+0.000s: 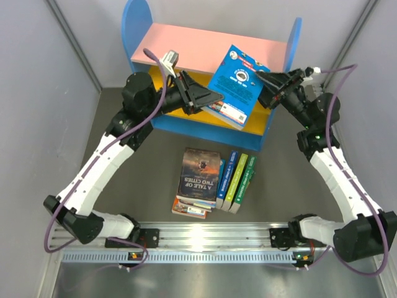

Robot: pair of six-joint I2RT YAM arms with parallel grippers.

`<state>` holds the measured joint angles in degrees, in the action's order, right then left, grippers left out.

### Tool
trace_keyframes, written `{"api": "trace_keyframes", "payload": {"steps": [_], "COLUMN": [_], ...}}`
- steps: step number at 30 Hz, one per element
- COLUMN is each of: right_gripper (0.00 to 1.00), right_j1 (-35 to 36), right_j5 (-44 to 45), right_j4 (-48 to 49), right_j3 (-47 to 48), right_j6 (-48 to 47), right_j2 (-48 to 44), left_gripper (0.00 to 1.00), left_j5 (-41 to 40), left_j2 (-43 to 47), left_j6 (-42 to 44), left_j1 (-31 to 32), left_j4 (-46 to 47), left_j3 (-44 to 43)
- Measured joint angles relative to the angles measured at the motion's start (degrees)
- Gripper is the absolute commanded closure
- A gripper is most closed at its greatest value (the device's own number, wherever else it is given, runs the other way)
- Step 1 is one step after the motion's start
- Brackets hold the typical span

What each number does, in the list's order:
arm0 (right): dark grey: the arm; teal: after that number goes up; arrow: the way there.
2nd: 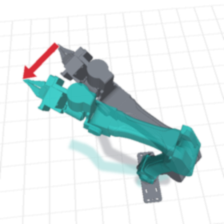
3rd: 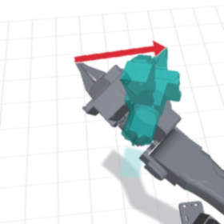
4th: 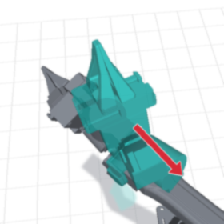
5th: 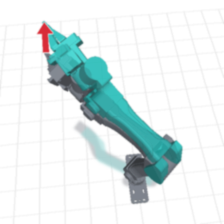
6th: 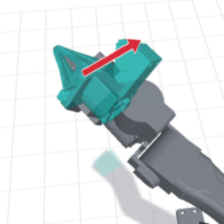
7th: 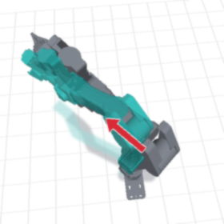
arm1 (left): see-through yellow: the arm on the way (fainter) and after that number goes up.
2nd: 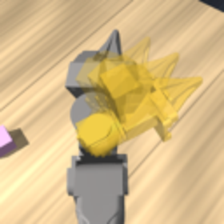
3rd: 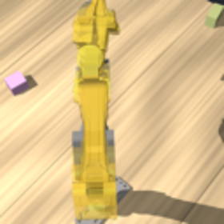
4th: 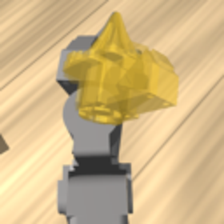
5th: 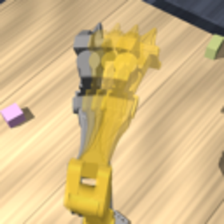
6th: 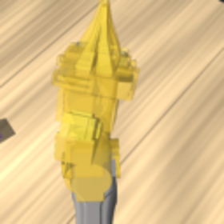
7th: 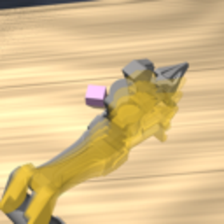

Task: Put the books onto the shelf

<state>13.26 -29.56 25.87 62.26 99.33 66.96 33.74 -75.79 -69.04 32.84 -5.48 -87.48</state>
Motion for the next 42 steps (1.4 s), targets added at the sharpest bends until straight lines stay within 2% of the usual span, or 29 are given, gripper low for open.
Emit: {"api": "trace_keyframes", "payload": {"steps": [2,5,12,16,23,25,26,27,28,29,30,37,42], "right_gripper": [0.12,0.0,0.0,0.0,0.0,0.0,0.0,0.0,0.0,0.0,0.0,0.0,0.0], "right_j1": [-1.6,-4.6,-18.4,-19.1,-19.5,-19.6,-19.7,-19.7,-19.8,-19.8,-19.8,-19.8,-19.8], "right_j5": [-0.9,-3.3,-9.2,-11.9,-14.5,-14.9,-15.1,-15.3,-15.4,-15.6,-15.7,-16.3,-16.7], "right_j4": [-1.0,-6.4,-11.5,-12.0,-13.7,-14.9,-15.1,-15.3,-15.7,-16.0,-16.3,-17.5,-18.6], "right_j3": [0.1,3.0,1.2,-1.9,-1.9,-1.9,-1.9,-1.9,-1.9,-1.9,-1.9,-2.0,-2.3], "right_j6": [-0.2,-2.9,-4.2,-3.7,-3.9,-4.2,-4.3,-4.3,-4.4,-4.4,-4.7,-5.3,-5.9], "right_j2": [-1.0,-2.4,-11.2,-17.0,-18.5,-18.5,-18.5,-18.5,-18.5,-18.6,-18.6,-18.6,-18.5], "left_gripper": [1.0,1.0,1.0,1.0,1.0,0.91,0.8,0.52,0.33,0.22,0.01,0.01,0.01], "left_j5": [-1.6,-3.4,-6.6,-7.3,-6.0,-5.9,-5.9,-5.8,-5.7,-5.6,-6.0,-13.1,-24.2], "left_j2": [-2.2,-6.7,-20.2,-28.0,-42.3,-44.7,-45.3,-45.5,-45.5,-45.5,-45.1,-40.2,-38.8], "left_j6": [2.9,5.0,6.4,4.1,-0.5,-1.6,-1.6,-1.6,-1.4,-1.3,0.0,13.8,25.9], "left_j1": [-0.2,-1.6,-4.5,-5.1,-3.5,-2.7,-2.2,-1.7,-1.3,-0.9,-0.6,0.5,1.2], "left_j4": [-4.5,-9.5,-13.5,-12.6,-10.5,-9.0,-8.7,-8.7,-8.8,-7.8,-7.4,-20.2,-28.5], "left_j3": [-4.3,-10.4,-25.4,-32.7,-47.8,-50.3,-50.9,-51.2,-51.3,-51.7,-52.9,-53.6,-55.9]}}
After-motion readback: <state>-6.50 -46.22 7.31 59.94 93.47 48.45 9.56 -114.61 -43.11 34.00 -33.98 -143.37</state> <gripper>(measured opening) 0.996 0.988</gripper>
